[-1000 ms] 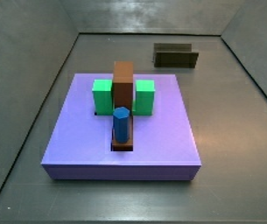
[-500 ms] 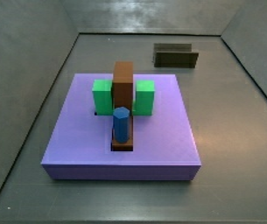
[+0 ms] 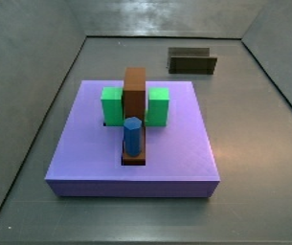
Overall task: Pick up the red object. Move up. Move to above the board. Insert the red object.
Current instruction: Insert the red object.
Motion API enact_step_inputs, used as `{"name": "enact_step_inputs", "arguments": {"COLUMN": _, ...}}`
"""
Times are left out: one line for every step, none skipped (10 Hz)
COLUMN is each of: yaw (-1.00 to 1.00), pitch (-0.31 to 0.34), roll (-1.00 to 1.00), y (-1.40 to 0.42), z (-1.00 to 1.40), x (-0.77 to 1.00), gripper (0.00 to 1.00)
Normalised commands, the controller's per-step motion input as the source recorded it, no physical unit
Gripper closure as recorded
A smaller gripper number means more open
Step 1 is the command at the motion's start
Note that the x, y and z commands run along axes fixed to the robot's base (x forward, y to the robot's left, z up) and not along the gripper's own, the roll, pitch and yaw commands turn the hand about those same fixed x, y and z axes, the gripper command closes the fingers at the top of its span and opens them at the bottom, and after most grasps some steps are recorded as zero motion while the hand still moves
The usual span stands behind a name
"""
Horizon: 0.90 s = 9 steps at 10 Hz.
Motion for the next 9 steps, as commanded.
{"name": "enact_step_inputs", "arguments": {"yaw": -0.33, "pitch": -0.154, "roll": -0.01, "y": 0.61, "z": -0.57, "x": -0.15, "gripper": 1.0}}
{"name": "enact_step_inputs", "arguments": {"yaw": -0.35, "pitch": -0.124, "roll": -0.03, "y": 0.41, "z": -0.63, "x": 0.0, "gripper": 1.0}}
{"name": "enact_step_inputs", "arguments": {"yaw": -0.2, "pitch": -0.116, "roll": 0.0, "y": 0.0, "z": -0.66, "x": 0.09, "gripper": 1.0}}
{"name": "enact_step_inputs", "arguments": {"yaw": -0.21, "pitch": -0.16, "roll": 0.0, "y": -0.01, "z": -0.72, "x": 0.16, "gripper": 1.0}}
{"name": "enact_step_inputs", "arguments": {"yaw": -0.2, "pitch": -0.236, "roll": 0.0, "y": -0.12, "z": -0.77, "x": 0.03, "gripper": 1.0}}
{"name": "enact_step_inputs", "arguments": {"yaw": -0.18, "pitch": -0.106, "roll": 0.0, "y": 0.0, "z": -0.75, "x": 0.17, "gripper": 1.0}}
{"name": "enact_step_inputs", "arguments": {"yaw": -0.19, "pitch": 0.0, "roll": 0.06, "y": 0.0, "z": -0.7, "x": 0.1, "gripper": 1.0}}
{"name": "enact_step_inputs", "arguments": {"yaw": -0.25, "pitch": 0.021, "roll": 0.09, "y": 0.23, "z": -0.7, "x": 0.0, "gripper": 1.0}}
{"name": "enact_step_inputs", "arguments": {"yaw": -0.29, "pitch": 0.0, "roll": 0.09, "y": 0.19, "z": -0.57, "x": -0.14, "gripper": 1.0}}
